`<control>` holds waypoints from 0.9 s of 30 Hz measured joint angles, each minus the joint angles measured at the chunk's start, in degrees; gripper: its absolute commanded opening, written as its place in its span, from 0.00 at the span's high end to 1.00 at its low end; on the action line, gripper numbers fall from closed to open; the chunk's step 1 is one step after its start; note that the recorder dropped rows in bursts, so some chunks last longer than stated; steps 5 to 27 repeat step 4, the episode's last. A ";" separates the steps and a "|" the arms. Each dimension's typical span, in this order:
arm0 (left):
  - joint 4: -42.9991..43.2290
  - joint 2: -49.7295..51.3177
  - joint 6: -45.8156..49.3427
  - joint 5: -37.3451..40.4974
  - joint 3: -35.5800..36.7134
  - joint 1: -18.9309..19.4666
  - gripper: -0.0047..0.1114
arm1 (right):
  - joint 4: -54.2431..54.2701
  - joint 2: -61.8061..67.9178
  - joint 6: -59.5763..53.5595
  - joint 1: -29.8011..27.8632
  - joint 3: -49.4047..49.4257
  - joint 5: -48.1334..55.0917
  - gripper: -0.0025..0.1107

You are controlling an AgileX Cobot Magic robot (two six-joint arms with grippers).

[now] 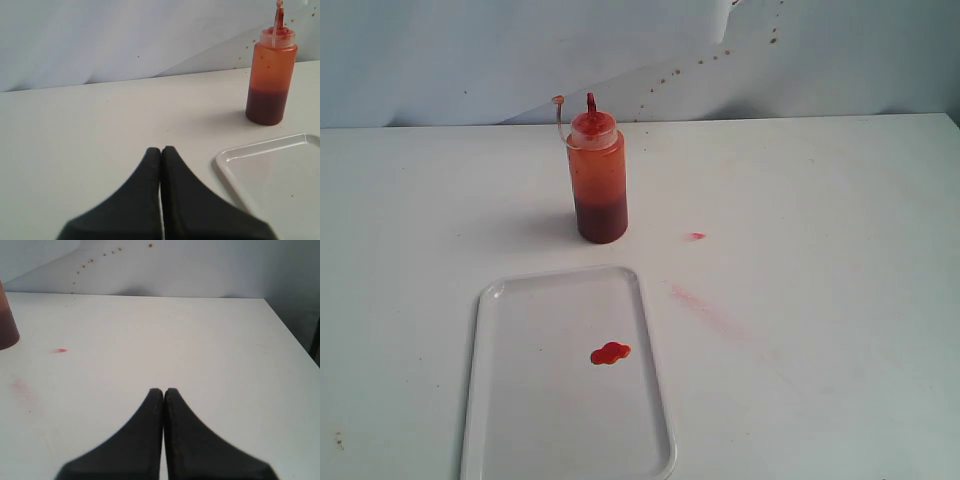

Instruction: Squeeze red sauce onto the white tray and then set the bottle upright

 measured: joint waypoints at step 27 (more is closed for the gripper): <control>0.00 0.00 0.00 0.00 0.00 0.00 0.96 | 0.00 0.00 0.00 0.00 0.00 0.00 0.98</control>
